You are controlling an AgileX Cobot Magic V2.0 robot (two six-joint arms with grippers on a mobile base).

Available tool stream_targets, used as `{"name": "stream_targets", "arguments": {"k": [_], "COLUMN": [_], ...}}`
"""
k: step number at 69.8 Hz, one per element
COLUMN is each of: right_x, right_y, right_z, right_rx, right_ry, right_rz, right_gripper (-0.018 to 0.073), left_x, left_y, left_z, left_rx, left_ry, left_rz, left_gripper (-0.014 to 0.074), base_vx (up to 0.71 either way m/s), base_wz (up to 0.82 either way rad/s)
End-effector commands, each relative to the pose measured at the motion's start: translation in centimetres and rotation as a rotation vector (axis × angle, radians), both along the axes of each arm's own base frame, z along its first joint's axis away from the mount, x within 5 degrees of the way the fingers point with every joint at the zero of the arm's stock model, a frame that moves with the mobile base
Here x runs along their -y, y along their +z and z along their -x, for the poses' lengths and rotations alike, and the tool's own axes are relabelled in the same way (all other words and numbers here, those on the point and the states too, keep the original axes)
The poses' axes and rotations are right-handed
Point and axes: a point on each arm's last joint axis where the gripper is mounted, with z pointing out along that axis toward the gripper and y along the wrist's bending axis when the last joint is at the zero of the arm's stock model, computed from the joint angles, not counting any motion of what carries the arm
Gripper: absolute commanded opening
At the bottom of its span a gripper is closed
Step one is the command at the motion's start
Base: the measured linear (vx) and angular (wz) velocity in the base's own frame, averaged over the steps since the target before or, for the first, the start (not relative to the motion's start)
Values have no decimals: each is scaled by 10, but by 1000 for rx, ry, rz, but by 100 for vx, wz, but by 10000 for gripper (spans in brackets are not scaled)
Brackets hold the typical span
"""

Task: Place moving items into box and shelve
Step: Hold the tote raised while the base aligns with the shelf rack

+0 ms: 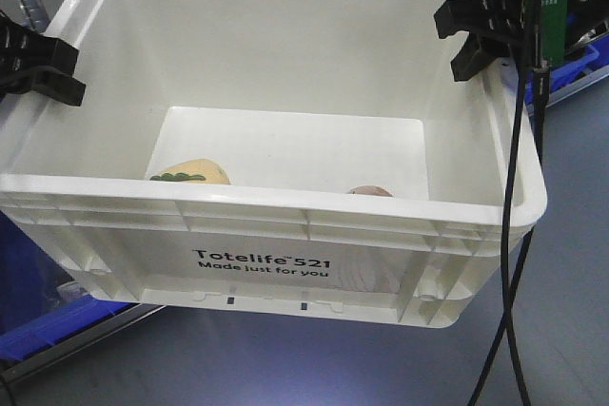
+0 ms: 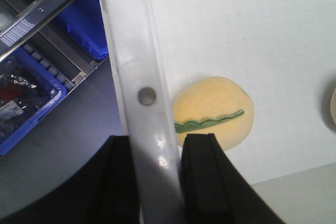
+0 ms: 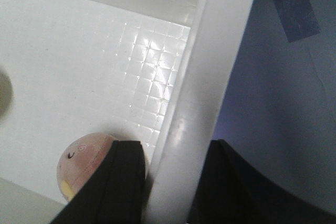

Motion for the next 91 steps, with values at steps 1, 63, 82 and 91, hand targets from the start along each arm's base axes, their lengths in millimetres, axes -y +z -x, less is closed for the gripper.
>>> {"name": "stream_targets", "arguments": {"k": [1,63,82,91], "right_x": [-1,-1,-1,-1], "right_y": [33,33,33,33], "right_z": [10,10,10,10], "right_rx": [161,161,161,161], "right_ry": [31,31,31,31], "right_rz": [-84,-84,-84,-84], "right_gripper": [-12,-12,-12,-12], "left_x": [6,6,6,6], "left_y": [31,31,31,31], "left_z": [5,5,5,5], "left_rx": [166,166,166,166], "left_ry": [2,2,2,2], "left_rz": [87,87,87,87], "left_gripper": [-17,-17,-17,-17], "base_vx": [-5,2,13,16], "base_wz": [37,47,30,20]}}
